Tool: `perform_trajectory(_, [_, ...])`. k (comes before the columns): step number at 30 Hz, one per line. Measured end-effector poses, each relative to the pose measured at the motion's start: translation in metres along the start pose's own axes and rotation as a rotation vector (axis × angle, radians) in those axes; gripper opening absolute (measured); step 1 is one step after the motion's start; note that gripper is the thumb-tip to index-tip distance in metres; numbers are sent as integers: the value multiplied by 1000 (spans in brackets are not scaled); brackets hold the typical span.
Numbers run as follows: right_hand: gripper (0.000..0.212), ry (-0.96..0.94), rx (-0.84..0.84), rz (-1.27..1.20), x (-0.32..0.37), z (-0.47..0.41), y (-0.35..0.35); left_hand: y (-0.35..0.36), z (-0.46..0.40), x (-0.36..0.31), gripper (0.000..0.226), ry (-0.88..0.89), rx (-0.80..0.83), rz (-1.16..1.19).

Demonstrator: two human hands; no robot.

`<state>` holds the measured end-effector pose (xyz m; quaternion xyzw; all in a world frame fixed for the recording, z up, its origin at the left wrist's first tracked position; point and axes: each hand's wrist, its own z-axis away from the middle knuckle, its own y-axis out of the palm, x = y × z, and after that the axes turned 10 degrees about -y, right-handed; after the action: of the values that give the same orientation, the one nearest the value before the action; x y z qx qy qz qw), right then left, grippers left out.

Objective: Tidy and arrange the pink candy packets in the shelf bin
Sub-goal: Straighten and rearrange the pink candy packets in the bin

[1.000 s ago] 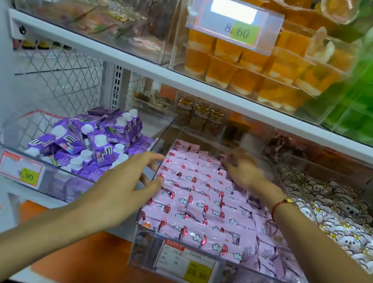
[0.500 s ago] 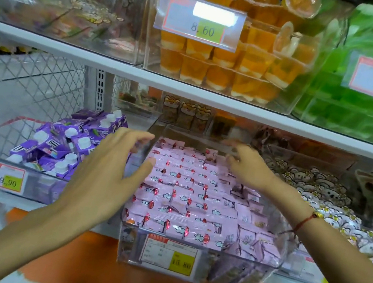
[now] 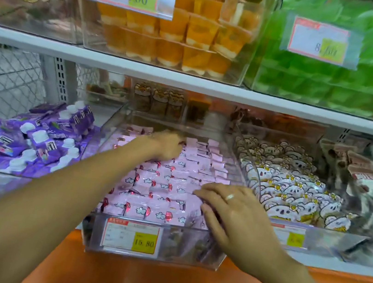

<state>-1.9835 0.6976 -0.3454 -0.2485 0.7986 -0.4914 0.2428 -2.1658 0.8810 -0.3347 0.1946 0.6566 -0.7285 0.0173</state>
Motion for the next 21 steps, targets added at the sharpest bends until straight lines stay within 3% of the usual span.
perform_trajectory(4, [31,11,-22,-14,1,0,3,3,2,5,33,52,-29,-46])
perform_trajectory(10, [26,37,27,-79,3,-3,-3,-15,14,-7,42,-3,79,-70])
perform_trajectory(15, [34,65,152,-170,-4,-12,-14,-31,76,-22,35,89,-269,24])
perform_trajectory(18, [32,102,304,-192,-8,-32,-28,-22,131,-22,28,191,-260,81])
perform_trajectory(21, [25,128,365,-232,-7,-46,-32,-3,166,-18,38,201,-197,36])
